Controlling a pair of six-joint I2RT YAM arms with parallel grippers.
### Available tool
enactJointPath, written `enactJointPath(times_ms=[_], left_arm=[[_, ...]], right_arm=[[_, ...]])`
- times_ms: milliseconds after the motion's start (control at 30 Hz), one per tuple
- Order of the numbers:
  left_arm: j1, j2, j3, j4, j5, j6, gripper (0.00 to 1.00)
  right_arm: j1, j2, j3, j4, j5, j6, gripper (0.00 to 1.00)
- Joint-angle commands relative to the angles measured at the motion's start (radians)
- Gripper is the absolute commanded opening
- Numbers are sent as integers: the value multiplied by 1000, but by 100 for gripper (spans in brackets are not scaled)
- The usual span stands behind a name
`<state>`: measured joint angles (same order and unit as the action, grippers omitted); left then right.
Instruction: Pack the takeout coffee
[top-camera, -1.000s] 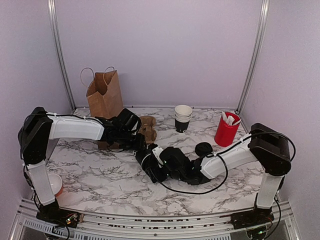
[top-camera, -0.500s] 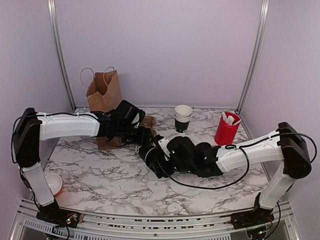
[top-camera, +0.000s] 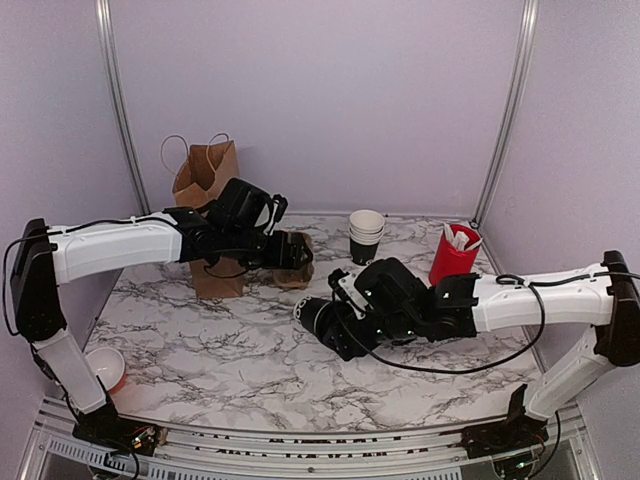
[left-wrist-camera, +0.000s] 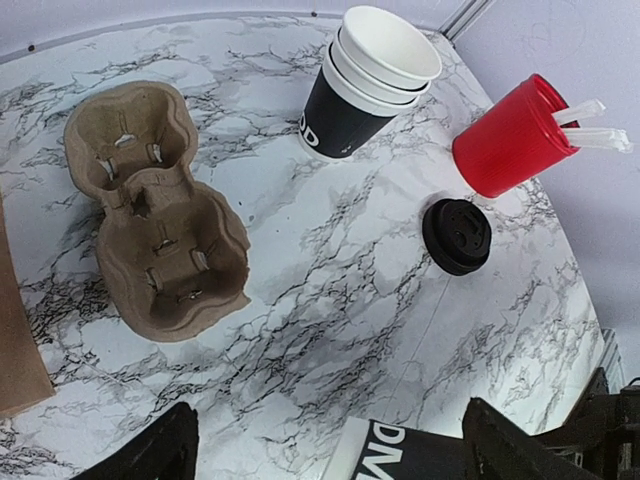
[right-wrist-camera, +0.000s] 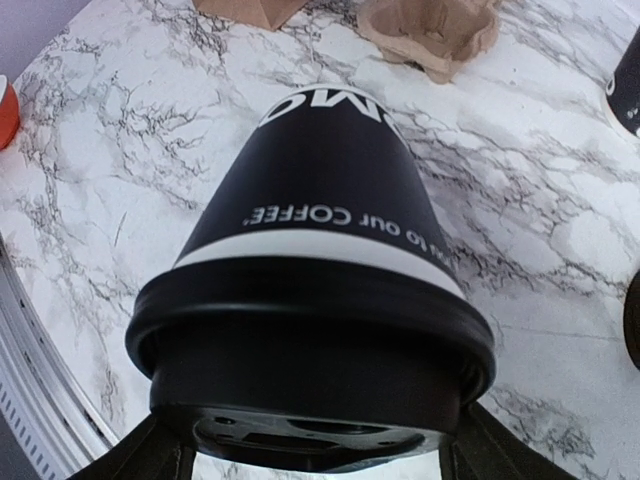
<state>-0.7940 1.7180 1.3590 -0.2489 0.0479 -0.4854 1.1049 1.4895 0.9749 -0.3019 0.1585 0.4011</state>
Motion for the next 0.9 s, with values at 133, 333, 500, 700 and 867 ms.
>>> enactJointPath(times_ms=[133, 333, 500, 700, 867], left_arm=[[-2, -152, -39, -3, -3, 6, 93], [-2, -231, -99, 24, 18, 1, 93], [-2, -284, -142, 46, 42, -6, 93], [-2, -352, -199, 54, 57, 2, 93], [-2, -396, -248, 72, 63, 9, 93]], right_arm=[[-70, -223, 69, -445, -75, 98, 56], [-168, -353, 72, -725, -102, 144, 56], [-319, -416, 69, -865, -151, 115, 56], [-448, -428, 56, -994, -195, 78, 56], [-509, -410, 39, -1055, -212, 64, 56]])
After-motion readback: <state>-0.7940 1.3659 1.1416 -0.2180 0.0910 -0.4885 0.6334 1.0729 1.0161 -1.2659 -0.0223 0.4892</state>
